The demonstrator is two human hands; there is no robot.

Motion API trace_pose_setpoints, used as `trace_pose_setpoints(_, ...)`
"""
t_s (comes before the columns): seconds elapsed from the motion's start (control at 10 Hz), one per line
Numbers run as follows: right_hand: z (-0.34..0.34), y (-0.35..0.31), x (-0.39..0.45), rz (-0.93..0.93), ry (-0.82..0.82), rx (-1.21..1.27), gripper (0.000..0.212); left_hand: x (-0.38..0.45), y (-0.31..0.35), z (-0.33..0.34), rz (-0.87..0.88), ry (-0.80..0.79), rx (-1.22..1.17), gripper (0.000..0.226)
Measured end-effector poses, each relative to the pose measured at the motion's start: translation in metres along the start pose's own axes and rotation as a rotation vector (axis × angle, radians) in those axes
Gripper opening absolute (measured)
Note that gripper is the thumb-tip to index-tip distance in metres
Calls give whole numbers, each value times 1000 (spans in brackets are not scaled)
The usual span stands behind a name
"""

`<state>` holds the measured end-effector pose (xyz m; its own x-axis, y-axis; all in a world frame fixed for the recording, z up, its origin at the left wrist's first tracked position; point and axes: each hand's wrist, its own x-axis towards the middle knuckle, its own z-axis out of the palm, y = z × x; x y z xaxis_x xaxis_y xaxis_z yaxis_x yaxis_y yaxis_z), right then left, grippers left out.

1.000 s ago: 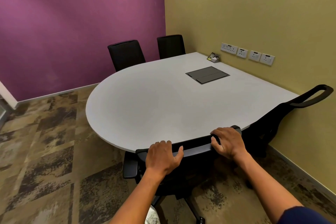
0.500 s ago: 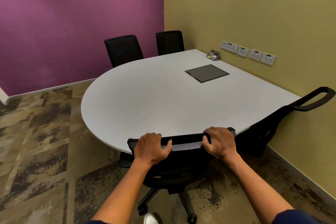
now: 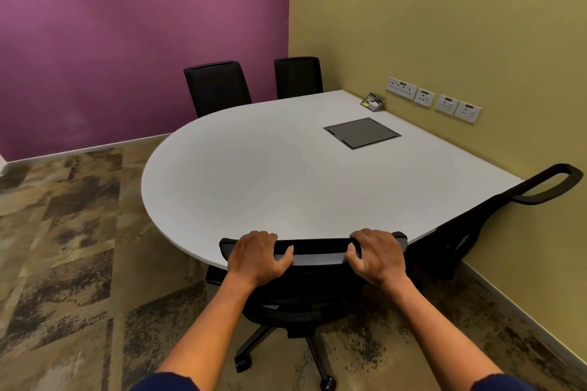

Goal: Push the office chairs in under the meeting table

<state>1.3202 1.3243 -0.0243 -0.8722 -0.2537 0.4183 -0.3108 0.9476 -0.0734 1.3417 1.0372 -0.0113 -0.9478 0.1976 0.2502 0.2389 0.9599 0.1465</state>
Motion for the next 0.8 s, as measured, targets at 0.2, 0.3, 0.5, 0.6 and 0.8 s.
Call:
trace_pose_setpoints(0.2, -6, -13, -6, 22, -58, 3, 55, -9, -7, 0, 6, -18, -24, 61)
trace_pose_setpoints(0.3, -10, -15, -11, 24, -109, 13, 61, -14, -6, -2, 12, -37, -31, 70)
trace_pose_setpoints(0.5, -30, -43, 6, -11, -204, 132, 75, -22, -8, -26, -20, -179, -75, 96)
trace_pose_setpoints(0.6, -39, -73, 41, -36, -157, 171, 74, -18, -13, -42, -63, -205, -84, 101)
trace_pose_setpoints(0.8, -16, -139, 97, -91, -84, 244, 63, -21, -50, -73, -147, -181, -121, 104)
